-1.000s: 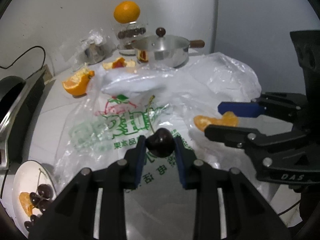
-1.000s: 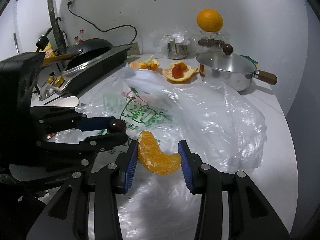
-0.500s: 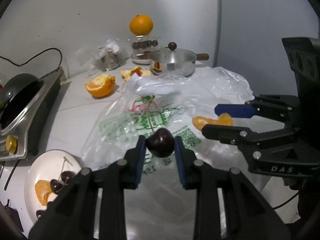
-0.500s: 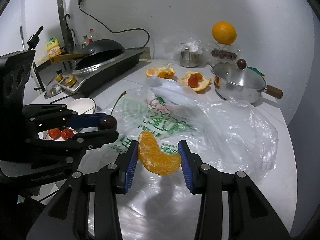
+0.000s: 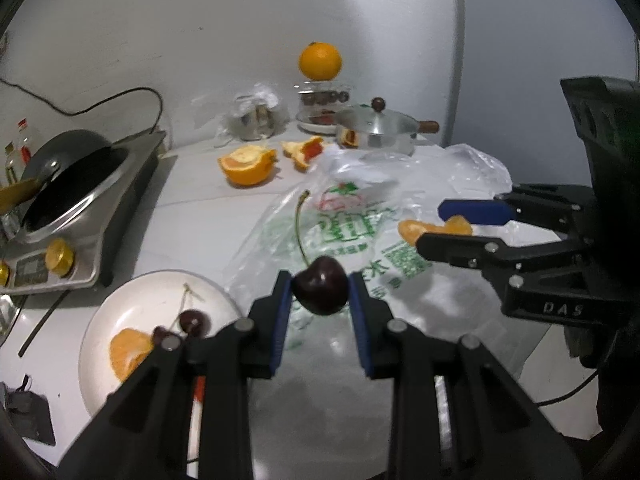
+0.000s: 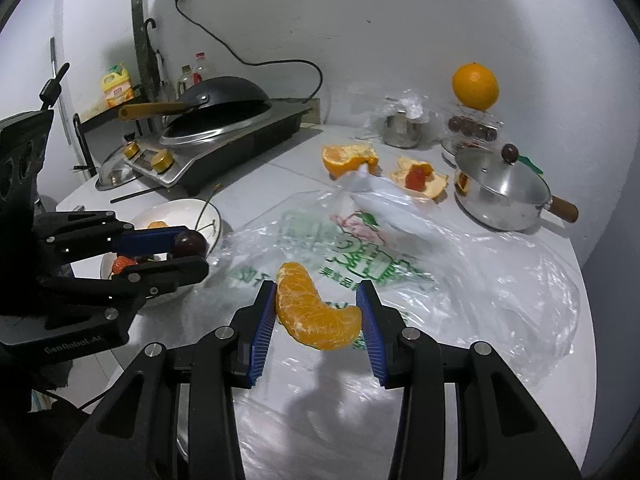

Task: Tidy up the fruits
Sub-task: 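Carry the held segment and cherry over the white plate with both grippers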

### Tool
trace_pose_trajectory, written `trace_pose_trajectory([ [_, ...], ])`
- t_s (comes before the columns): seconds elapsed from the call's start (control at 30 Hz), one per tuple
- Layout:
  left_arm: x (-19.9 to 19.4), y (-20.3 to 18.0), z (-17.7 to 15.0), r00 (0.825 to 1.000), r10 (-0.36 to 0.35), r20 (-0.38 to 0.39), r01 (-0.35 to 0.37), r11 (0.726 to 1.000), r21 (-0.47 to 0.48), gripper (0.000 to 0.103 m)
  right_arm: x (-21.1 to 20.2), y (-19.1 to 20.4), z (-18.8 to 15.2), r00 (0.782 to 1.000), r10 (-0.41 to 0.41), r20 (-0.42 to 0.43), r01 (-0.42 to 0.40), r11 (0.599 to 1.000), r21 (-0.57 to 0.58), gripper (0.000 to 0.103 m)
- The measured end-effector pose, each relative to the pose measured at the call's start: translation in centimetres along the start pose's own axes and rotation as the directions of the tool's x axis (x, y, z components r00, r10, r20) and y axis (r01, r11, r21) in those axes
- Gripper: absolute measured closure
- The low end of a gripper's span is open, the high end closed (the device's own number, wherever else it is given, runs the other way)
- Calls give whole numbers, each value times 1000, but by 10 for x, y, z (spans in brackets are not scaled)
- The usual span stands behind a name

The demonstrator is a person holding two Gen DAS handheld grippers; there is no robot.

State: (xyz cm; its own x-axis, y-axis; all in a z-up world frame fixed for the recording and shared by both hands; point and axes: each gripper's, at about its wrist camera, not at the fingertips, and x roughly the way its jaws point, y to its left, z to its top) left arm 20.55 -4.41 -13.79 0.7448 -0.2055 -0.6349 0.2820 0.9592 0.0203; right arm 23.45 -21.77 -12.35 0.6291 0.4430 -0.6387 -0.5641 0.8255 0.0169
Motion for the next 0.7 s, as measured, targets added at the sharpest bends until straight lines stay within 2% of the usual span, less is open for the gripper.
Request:
trace_pose_trajectory([
  [0.7,-37,102,-47,992,122,-4,-122,981,-148,74,32,71,28,998,33,-44,-38,993,-113,60],
])
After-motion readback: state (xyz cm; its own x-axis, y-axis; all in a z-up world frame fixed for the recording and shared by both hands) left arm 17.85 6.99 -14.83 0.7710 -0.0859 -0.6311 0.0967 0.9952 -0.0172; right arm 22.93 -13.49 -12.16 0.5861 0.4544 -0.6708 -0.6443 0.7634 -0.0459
